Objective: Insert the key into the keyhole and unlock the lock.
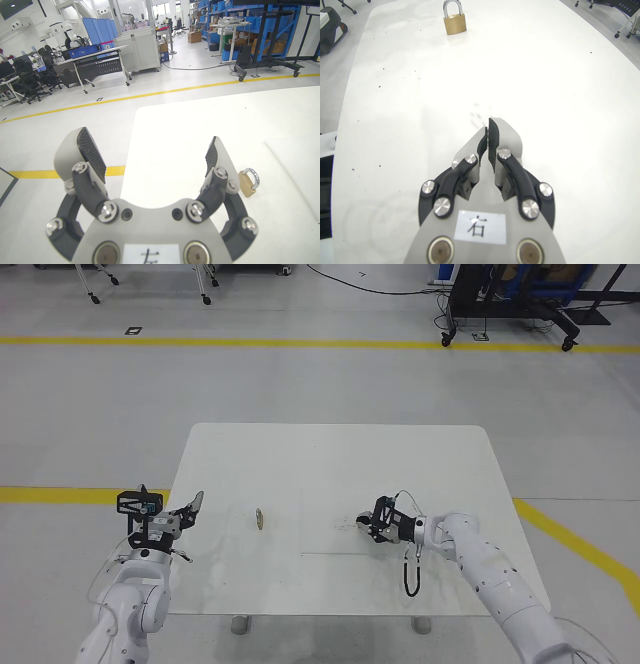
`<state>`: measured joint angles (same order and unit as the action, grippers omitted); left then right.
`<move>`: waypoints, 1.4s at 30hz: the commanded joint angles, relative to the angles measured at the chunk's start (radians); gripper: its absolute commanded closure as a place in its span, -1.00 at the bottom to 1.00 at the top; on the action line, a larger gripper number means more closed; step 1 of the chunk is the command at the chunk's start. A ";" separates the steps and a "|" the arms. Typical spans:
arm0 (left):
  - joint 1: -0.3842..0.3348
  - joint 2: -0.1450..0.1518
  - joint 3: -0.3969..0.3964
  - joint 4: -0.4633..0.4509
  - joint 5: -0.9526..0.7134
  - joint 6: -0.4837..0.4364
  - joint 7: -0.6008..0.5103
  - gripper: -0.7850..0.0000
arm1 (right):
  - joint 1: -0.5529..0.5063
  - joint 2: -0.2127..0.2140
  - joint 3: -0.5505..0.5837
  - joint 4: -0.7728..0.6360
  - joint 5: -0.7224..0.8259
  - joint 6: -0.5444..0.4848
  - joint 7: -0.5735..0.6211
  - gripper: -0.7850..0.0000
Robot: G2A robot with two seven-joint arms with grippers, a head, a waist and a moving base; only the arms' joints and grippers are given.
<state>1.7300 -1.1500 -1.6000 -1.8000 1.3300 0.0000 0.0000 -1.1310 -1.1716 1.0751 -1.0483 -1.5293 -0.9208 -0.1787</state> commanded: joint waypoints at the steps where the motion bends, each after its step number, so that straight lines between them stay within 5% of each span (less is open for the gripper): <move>1: 0.000 0.000 0.000 0.000 0.000 0.000 0.000 -1.00 | -0.001 0.002 0.000 -0.008 -0.007 -0.001 -0.008 1.00; 13: 0.000 0.000 0.000 0.000 0.000 0.000 0.000 -1.00 | -0.045 0.028 0.039 -0.112 -0.024 0.015 -0.041 1.00; 25: 0.000 0.000 0.000 0.000 0.000 0.000 0.000 -1.00 | -0.161 0.054 0.113 -0.207 0.574 -0.092 -0.156 1.00; 38: 0.006 0.002 -0.006 -0.033 0.069 0.000 0.009 -1.00 | -0.161 0.054 0.113 -0.207 0.574 -0.092 -0.156 1.00; 42: -0.004 -0.008 0.021 -0.081 -0.221 -0.116 -0.055 -1.00 | -0.161 0.054 0.113 -0.207 0.574 -0.092 -0.156 1.00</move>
<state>1.7336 -1.1559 -1.5877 -1.8768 1.3253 -0.0712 -0.0305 -1.2916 -1.1179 1.1885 -1.2554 -0.9556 -1.0123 -0.3343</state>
